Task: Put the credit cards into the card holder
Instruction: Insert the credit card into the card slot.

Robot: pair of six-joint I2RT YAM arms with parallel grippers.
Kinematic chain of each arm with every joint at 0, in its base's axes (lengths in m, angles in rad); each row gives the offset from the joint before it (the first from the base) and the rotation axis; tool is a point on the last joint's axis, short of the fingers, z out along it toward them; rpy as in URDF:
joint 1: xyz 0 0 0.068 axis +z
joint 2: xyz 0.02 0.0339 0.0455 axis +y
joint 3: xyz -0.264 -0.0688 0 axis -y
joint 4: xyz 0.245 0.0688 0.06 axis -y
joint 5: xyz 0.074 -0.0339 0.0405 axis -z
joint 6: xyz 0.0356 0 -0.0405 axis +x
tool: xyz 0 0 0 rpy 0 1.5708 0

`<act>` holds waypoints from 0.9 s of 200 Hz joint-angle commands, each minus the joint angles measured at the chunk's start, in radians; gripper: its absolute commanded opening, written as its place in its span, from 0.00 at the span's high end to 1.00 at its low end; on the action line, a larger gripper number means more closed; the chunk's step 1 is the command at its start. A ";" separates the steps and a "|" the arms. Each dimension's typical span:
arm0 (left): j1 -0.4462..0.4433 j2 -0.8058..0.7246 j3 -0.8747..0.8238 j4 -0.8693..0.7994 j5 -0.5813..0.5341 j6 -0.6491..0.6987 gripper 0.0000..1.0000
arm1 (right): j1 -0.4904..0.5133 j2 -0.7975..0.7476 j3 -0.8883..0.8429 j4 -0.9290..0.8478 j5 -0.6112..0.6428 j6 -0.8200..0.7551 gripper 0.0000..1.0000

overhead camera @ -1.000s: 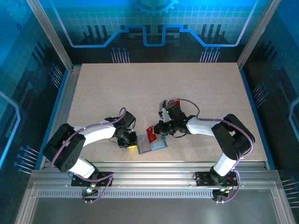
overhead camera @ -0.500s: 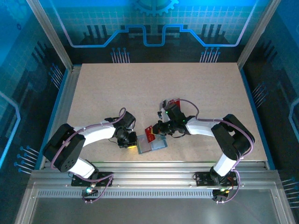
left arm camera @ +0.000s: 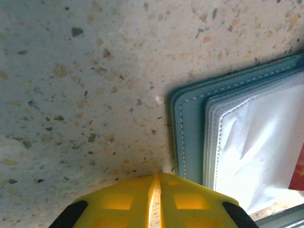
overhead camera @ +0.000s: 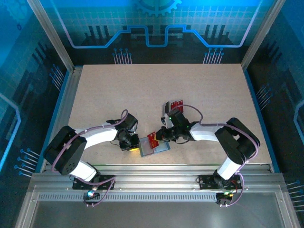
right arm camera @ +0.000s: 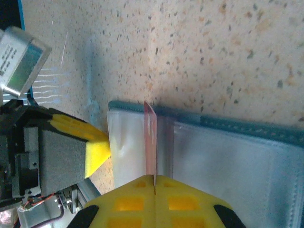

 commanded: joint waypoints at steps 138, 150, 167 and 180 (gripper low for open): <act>-0.045 0.103 -0.064 0.158 0.014 -0.034 0.87 | 0.108 0.049 -0.023 0.052 0.049 0.056 1.00; -0.048 0.100 -0.065 0.159 0.013 -0.038 0.87 | 0.119 0.055 -0.020 0.064 0.062 0.072 1.00; -0.054 0.093 -0.067 0.163 0.011 -0.048 0.87 | 0.138 0.055 -0.027 0.076 0.101 0.102 1.00; -0.058 0.091 -0.069 0.166 0.009 -0.055 0.88 | 0.156 0.042 -0.039 0.086 0.153 0.131 1.00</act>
